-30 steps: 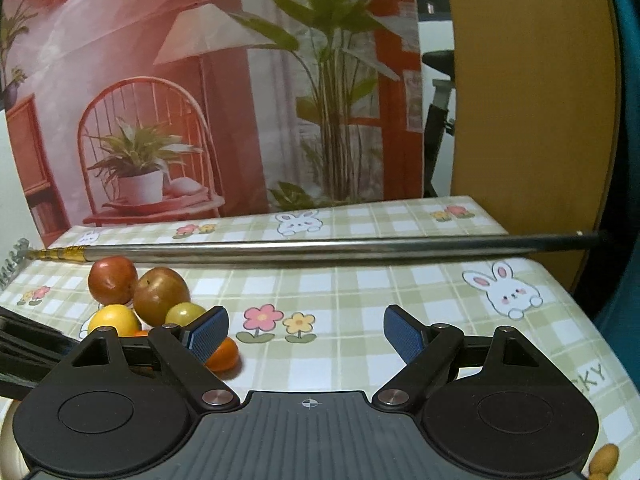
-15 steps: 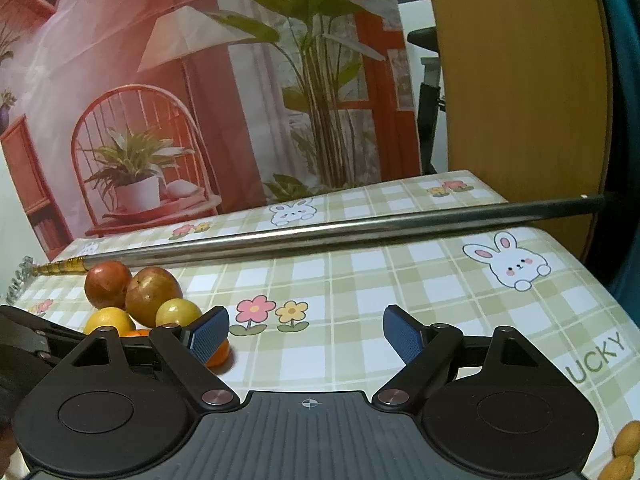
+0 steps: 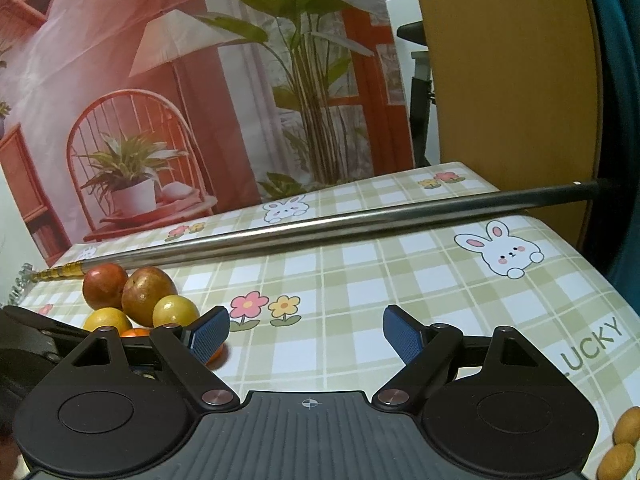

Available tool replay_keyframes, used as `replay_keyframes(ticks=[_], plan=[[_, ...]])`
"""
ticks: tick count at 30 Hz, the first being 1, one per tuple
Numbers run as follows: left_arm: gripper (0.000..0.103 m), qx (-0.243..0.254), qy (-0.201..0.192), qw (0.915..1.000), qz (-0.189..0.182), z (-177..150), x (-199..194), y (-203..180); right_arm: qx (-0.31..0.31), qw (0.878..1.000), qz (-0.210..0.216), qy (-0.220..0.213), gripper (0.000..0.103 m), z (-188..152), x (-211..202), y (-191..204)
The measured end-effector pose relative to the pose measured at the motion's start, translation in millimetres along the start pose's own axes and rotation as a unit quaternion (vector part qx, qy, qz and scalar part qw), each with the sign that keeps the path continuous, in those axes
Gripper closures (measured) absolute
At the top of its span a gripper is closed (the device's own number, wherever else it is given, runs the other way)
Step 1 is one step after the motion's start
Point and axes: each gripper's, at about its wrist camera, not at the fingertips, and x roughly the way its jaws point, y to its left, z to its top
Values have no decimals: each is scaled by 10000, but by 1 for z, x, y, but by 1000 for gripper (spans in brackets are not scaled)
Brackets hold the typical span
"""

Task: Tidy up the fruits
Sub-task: 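Grasp a small brown kiwi from the fruit pile with the left gripper, then lower the kiwi onto the plate with left gripper while right gripper grasps a green-yellow citrus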

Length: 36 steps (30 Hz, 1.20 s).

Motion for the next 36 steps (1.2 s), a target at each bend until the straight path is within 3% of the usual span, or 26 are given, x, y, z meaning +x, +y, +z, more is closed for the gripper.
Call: replay_keyframes(ticks=[6, 10, 16, 25, 36], plan=[[77, -510, -479, 9975, -10, -10, -44, 22, -2, 9999, 149, -6, 21, 2, 1, 4], [77, -793, -734, 9940, 187, -23, -71, 41, -162, 9992, 354, -82, 22, 5, 4, 11], [77, -1052, -932, 9888, 508, -40, -96, 65, -448, 9955, 839, -25, 32, 14, 26, 31], [77, -1362, -992, 9841, 563, -65, -107, 87, -1322, 9820, 1266, 475, 47, 17, 78, 87], [77, -1442, -835, 9855, 303, -78, -82, 99, -1545, 9738, 1360, 962, 59, 11, 111, 110]])
